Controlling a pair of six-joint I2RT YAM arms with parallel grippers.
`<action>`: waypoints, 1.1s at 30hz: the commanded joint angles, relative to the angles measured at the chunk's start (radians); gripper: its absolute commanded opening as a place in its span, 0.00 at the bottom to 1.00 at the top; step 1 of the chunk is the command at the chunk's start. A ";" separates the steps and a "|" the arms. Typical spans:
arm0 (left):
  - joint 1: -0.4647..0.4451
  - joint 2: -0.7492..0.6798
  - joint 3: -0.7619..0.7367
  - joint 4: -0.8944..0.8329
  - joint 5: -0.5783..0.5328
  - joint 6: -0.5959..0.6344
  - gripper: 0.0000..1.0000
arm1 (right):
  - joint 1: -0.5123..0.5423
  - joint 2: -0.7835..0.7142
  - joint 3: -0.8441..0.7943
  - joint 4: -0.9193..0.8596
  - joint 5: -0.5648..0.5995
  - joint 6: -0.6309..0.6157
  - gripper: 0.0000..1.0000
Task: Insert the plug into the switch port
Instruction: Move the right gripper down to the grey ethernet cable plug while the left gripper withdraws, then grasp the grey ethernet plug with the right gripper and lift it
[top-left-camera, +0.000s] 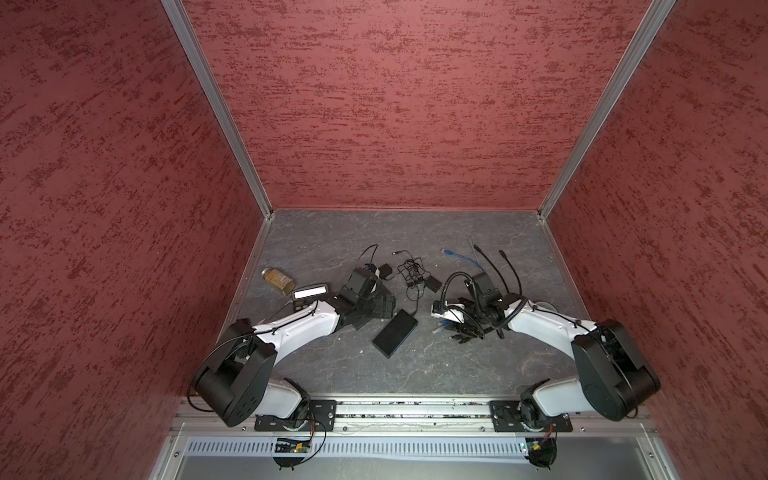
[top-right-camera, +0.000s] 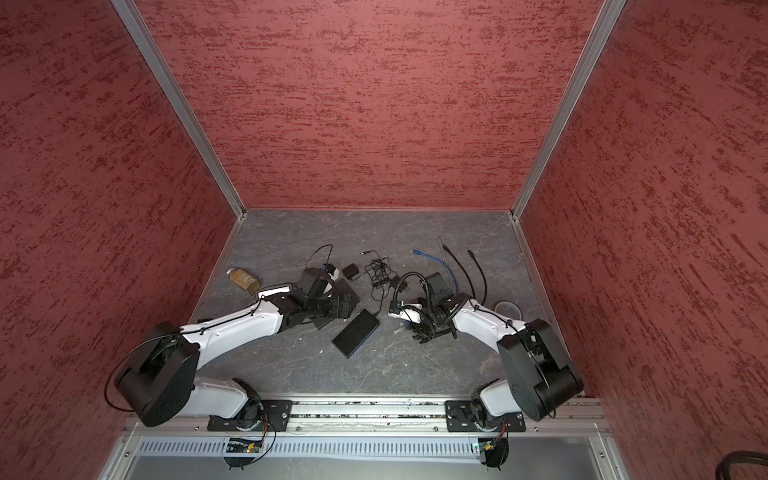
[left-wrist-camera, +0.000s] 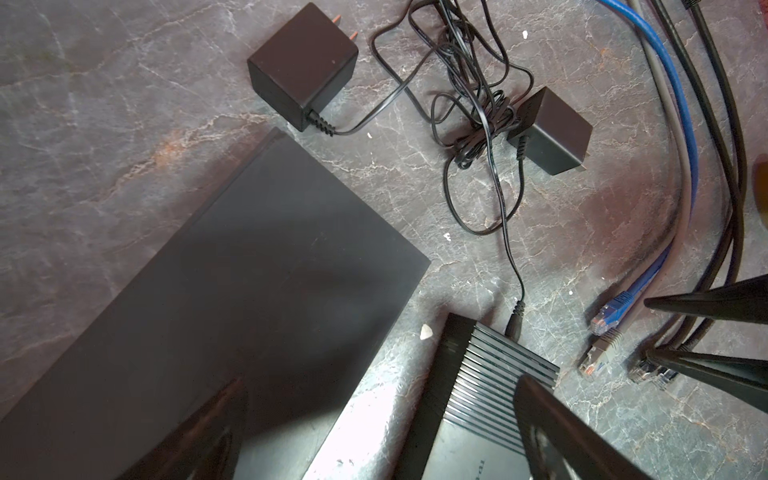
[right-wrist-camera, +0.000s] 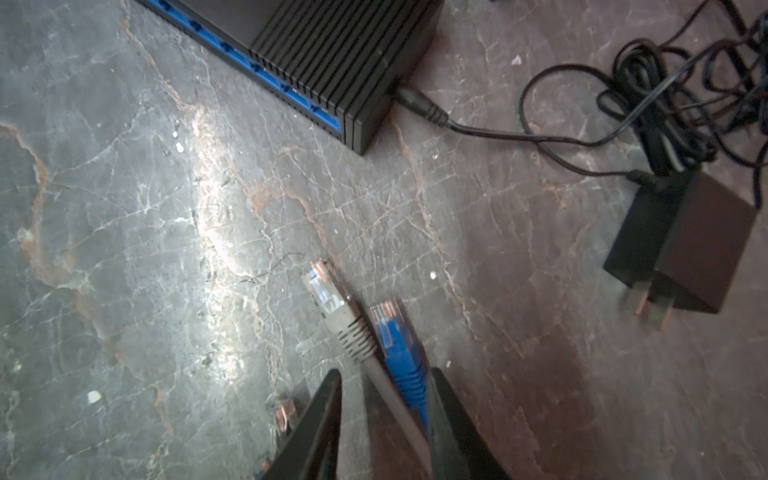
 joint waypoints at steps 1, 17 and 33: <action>0.004 0.016 0.005 -0.004 -0.015 0.019 1.00 | 0.012 0.008 -0.006 0.007 -0.061 -0.025 0.33; 0.007 0.038 0.004 -0.006 0.004 0.028 1.00 | 0.033 0.094 0.010 -0.005 -0.035 -0.023 0.31; -0.114 -0.013 0.020 -0.179 0.031 0.120 1.00 | 0.035 0.019 -0.020 0.119 -0.104 -0.008 0.07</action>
